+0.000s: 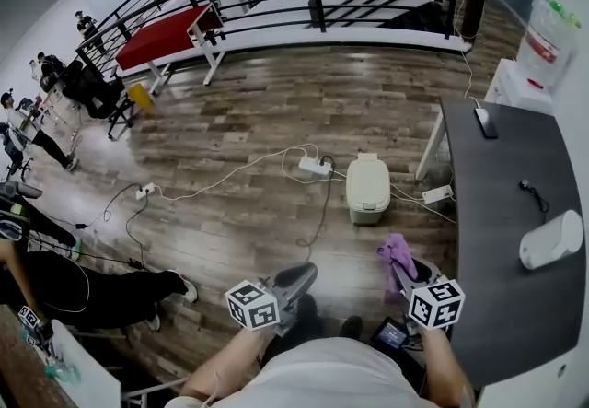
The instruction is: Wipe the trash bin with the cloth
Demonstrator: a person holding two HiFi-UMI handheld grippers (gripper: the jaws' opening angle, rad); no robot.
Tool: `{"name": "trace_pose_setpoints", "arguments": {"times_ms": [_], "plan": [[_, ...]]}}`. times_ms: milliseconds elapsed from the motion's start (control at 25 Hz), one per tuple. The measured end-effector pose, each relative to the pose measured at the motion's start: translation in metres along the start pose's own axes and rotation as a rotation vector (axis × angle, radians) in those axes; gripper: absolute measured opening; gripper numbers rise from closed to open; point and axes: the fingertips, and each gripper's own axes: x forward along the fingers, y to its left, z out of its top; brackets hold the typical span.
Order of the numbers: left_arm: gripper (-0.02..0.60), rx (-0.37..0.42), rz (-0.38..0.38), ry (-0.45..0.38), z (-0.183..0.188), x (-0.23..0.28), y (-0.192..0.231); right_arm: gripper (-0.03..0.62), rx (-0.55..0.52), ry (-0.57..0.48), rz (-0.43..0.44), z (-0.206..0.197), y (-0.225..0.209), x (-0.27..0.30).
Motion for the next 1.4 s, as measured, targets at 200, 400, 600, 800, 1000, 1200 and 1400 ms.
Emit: {"name": "trace_pose_setpoints", "arguments": {"times_ms": [200, 400, 600, 800, 1000, 1200, 1400], "plan": [[0.034, -0.007, -0.019, 0.011, 0.005, 0.015, 0.02, 0.107, 0.016, 0.011, 0.001, 0.002, -0.007, 0.02], [0.034, -0.035, -0.058, 0.026, 0.013, 0.038, 0.051, 0.107, 0.056, 0.011, -0.054, 0.011, -0.023, 0.044], [0.033, -0.016, -0.112, 0.025, 0.047, 0.052, 0.094, 0.107, 0.066, 0.01, -0.105, 0.036, -0.028, 0.08], [0.033, -0.02, -0.146, 0.062, 0.067, 0.064, 0.13, 0.107, 0.081, 0.012, -0.155, 0.06, -0.032, 0.115], [0.034, -0.04, -0.164, 0.096, 0.074, 0.081, 0.167, 0.107, 0.084, 0.022, -0.202, 0.076, -0.04, 0.142], [0.032, -0.066, -0.176, 0.132, 0.073, 0.107, 0.181, 0.107, 0.089, 0.05, -0.223, 0.084, -0.062, 0.155], [0.033, -0.05, -0.153, 0.157, 0.075, 0.143, 0.191, 0.107, 0.092, 0.075, -0.21, 0.087, -0.106, 0.176]]}}
